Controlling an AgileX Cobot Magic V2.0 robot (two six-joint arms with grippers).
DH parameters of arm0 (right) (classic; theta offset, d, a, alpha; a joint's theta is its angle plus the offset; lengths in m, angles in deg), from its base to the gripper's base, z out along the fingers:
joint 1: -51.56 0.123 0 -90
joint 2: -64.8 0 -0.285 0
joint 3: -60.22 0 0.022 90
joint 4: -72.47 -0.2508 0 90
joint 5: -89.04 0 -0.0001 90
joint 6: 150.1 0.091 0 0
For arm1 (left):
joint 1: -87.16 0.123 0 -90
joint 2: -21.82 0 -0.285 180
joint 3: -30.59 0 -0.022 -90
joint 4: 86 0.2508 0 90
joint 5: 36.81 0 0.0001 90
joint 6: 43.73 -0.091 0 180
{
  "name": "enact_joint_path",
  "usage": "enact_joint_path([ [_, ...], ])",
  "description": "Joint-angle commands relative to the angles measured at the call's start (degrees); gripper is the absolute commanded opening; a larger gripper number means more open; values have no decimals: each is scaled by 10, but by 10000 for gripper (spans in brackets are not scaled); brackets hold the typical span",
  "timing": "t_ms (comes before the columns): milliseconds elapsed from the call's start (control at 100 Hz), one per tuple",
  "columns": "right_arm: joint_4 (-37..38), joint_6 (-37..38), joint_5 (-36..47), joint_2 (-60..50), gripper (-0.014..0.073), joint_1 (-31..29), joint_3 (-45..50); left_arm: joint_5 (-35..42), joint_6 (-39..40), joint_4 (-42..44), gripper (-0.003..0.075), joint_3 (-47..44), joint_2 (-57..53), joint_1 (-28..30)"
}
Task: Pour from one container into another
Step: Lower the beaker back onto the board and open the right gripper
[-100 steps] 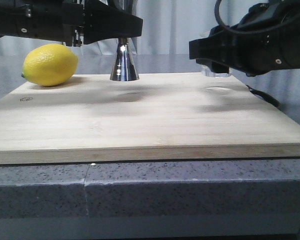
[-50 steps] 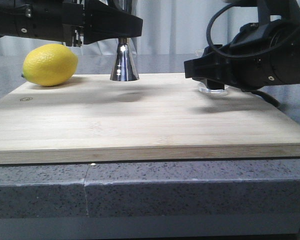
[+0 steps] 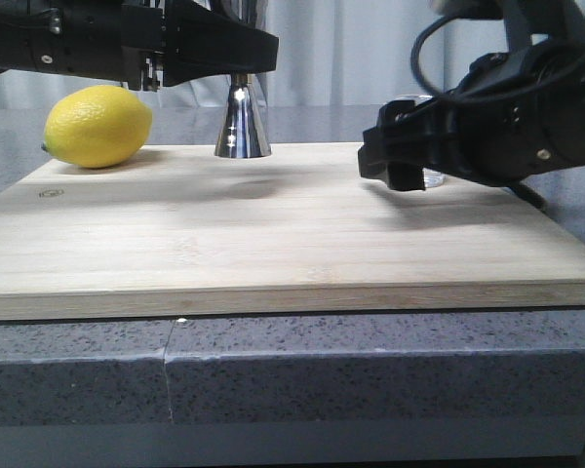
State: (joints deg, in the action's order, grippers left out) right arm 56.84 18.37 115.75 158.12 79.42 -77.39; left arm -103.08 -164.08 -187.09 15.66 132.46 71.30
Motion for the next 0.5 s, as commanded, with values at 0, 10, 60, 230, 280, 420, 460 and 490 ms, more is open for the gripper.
enact_joint_path([
  [0,12,-2,-28,-52,568,-2,-14,-50,4,-57,206,17,-24,-4],
  [10,12,-3,-33,-55,568,-2,-14,-50,4,-57,206,17,-24,-4],
  [60,12,-11,-71,-74,566,-2,-14,-50,4,-57,206,17,-24,-4],
  [230,12,-13,-217,-150,567,-10,-14,-50,4,-57,206,17,-24,-4],
  [280,17,-13,-261,-172,567,-17,-14,-50,4,-57,206,17,-24,-4],
  [420,30,-13,-409,-231,567,-56,-29,-50,4,-57,206,17,-24,-4],
  [460,30,-13,-443,-245,567,-68,-36,-50,4,-57,206,17,-24,-4],
  [490,31,-13,-473,-258,567,-79,-40,-50,4,-57,206,17,-24,-4],
])
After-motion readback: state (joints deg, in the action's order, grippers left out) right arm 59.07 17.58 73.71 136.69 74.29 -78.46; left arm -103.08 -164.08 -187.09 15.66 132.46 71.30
